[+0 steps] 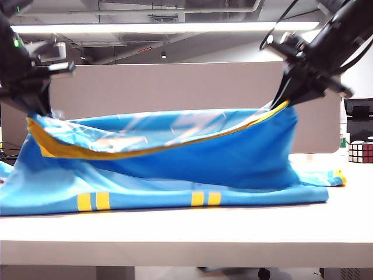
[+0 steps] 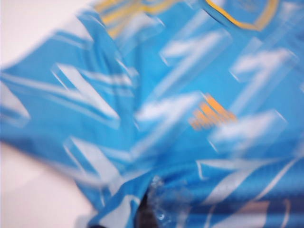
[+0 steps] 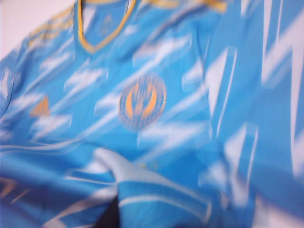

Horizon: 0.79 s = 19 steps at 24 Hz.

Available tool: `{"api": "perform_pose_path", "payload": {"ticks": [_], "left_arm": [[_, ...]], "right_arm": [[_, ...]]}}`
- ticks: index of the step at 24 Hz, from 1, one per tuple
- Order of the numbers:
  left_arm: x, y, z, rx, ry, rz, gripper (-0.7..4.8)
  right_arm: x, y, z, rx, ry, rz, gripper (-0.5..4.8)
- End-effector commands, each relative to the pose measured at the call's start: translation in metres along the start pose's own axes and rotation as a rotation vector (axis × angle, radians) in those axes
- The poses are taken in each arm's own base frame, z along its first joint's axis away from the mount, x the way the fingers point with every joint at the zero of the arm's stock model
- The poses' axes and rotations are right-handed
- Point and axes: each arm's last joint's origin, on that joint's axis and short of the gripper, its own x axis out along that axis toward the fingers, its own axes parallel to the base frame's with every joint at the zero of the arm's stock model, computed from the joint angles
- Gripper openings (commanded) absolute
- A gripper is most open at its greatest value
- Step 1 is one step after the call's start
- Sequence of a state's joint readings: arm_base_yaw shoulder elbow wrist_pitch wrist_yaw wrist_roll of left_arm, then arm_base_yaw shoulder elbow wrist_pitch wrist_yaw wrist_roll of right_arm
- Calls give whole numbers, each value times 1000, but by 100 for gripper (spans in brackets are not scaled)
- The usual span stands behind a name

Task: Fold the bottom side of the soccer jersey horizontally towards the center, about one-third of the way, then fold the sleeve back towards the center, creating a straight line along the edge of the the soccer jersey, and finally fold the bottom of the soccer jersey up towards the top, creating a neat rectangle.

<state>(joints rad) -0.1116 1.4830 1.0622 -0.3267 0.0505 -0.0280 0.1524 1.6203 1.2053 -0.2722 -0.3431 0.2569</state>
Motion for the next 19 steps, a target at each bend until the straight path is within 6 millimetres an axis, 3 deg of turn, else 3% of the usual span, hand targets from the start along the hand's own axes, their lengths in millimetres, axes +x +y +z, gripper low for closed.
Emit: {"api": "perform_pose_path", "payload": {"ticks": [1,3,8,11,13,15,17,19], "left_arm": [[17,24,12,5,-87,55,203],[21,40,12,-15,-109,86,249],[20,81,15,-51,-181,144,249],[19,105,11,-91,-186,181,253],[30,126,-1,-154,-148,144,345],[37,132,-7,-176,-122,141,346],[48,140,-15,-194,-95,119,346],[58,143,-20,-200,-84,115,346]], "right_arm": [[13,-16,21,-16,-103,-7,250],[13,-28,28,-9,-142,-29,255],[-1,-62,39,26,-229,-94,245],[-8,-89,36,88,-198,-152,230],[-4,-117,26,157,-139,-168,236],[0,-128,22,184,-111,-172,252],[2,-142,15,220,-82,-191,301],[6,-150,11,240,-65,-193,310]]}}
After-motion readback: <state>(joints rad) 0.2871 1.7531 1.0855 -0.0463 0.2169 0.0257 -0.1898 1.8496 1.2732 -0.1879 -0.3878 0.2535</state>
